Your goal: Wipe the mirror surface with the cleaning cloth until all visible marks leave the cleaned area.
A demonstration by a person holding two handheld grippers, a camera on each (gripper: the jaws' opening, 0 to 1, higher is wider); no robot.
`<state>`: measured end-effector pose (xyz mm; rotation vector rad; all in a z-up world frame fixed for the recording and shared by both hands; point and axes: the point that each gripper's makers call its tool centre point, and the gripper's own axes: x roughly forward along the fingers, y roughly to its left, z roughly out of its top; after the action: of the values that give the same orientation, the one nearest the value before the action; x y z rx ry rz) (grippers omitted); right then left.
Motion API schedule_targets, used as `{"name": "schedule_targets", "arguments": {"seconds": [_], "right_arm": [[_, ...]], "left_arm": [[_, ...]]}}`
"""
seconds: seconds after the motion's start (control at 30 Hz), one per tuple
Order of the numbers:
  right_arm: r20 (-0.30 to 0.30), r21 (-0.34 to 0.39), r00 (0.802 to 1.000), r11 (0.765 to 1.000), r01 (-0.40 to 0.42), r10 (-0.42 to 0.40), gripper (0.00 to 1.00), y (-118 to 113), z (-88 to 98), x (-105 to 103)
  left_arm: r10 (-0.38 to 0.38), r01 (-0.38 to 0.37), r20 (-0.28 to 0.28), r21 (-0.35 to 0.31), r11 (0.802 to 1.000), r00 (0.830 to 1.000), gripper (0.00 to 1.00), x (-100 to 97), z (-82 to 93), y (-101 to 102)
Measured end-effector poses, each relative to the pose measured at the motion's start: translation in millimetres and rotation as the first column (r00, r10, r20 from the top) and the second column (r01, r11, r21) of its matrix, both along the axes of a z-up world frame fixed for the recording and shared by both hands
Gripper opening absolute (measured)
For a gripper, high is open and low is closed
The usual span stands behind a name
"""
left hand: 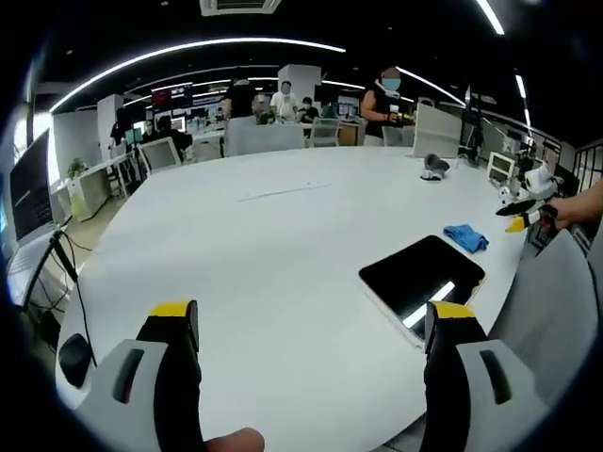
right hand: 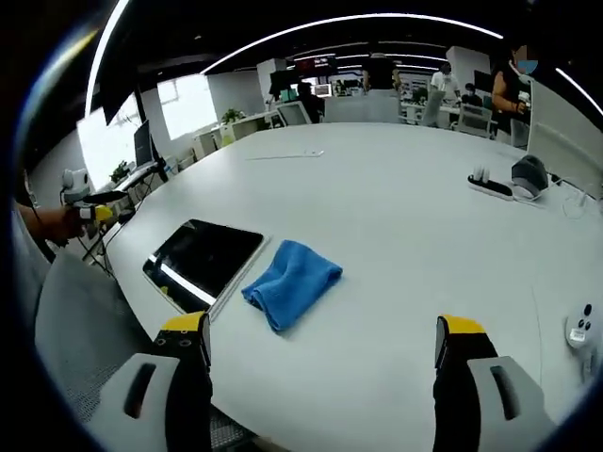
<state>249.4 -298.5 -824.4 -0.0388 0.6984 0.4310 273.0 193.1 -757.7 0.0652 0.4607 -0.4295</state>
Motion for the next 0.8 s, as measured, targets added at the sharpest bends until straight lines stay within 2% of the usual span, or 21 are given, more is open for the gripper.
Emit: {"name": "schedule_targets", "arguments": {"seconds": [0.17, 0.27, 0.33, 0.4, 0.53, 0.6, 0.63, 0.67, 0.7, 0.73, 0.77, 0.8], "right_arm": [[-0.02, -0.03, 1.0, 1.0, 0.003, -0.004, 0.96, -4, -7.2, -7], [-0.002, -0.095, 1.0, 0.996, -0.001, 0.001, 0.91, -8, -5.5, -10], [0.017, -0.057, 0.999, 0.998, 0.032, -0.031, 0.93, -6, -0.2, -10], [0.031, -0.006, 0.998, 0.998, 0.056, -0.056, 0.96, -5, 3.3, -10], [0.03, -0.009, 0.998, 0.998, 0.059, -0.059, 0.98, -4, 2.5, -16], [0.021, 0.003, 0.999, 0.999, 0.044, -0.044, 0.98, 0, 3.2, -19], [0.02, 0.002, 0.999, 0.999, 0.034, -0.034, 0.98, 2, 3.4, -19], [0.011, -0.009, 1.0, 1.0, 0.021, -0.021, 0.98, 3, 1.7, -20], [-0.01, -0.042, 1.0, 0.999, -0.004, 0.003, 0.98, 2, -2.4, -23], [-0.015, -0.079, 1.0, 0.997, -0.028, 0.027, 0.98, 4, -5.4, -23], [-0.004, -0.075, 1.0, 0.997, -0.023, 0.023, 0.98, 5, -5.0, -21], [-0.002, -0.07, 1.0, 0.997, -0.013, 0.013, 0.98, 6, -4.2, -21]], "left_arm": [[-0.011, 0.011, 0.013, -0.005, 1.0, 1.0, 0.99, -3.5, 2.0, -1], [-0.006, 0.006, 0.008, -0.032, 0.999, 1.0, 0.99, -5.0, 4.0, -2], [-0.002, 0.002, 0.0, -0.082, 0.997, 1.0, 0.99, -5.5, 6.4, -4], [0.005, -0.004, 0.007, -0.073, 0.997, 1.0, 0.99, -5.7, 7.3, -3], [0.008, -0.007, 0.008, -0.089, 0.996, 1.0, 0.98, -10.2, 10.8, -5], [-0.007, 0.003, -0.028, -0.136, 0.991, 1.0, 0.87, -17.0, 11.4, -9], [-0.004, 0.002, -0.014, -0.132, 0.991, 1.0, 0.85, -17.0, 12.6, -8], [0.004, -0.003, 0.01, -0.115, 0.993, 1.0, 0.89, -16.5, 14.3, -7], [0.024, -0.02, 0.046, -0.083, 0.996, 0.999, 0.98, -14.0, 16.8, -3], [0.005, -0.002, 0.033, -0.094, 0.996, 0.999, 0.98, -18.4, 14.0, -9], [0.017, -0.014, 0.03, -0.079, 0.997, 0.999, 0.99, -17.8, 12.6, -4], [0.024, -0.025, -0.008, -0.094, 0.995, 1.0, 0.99, -20.6, 7.9, -4]]}}
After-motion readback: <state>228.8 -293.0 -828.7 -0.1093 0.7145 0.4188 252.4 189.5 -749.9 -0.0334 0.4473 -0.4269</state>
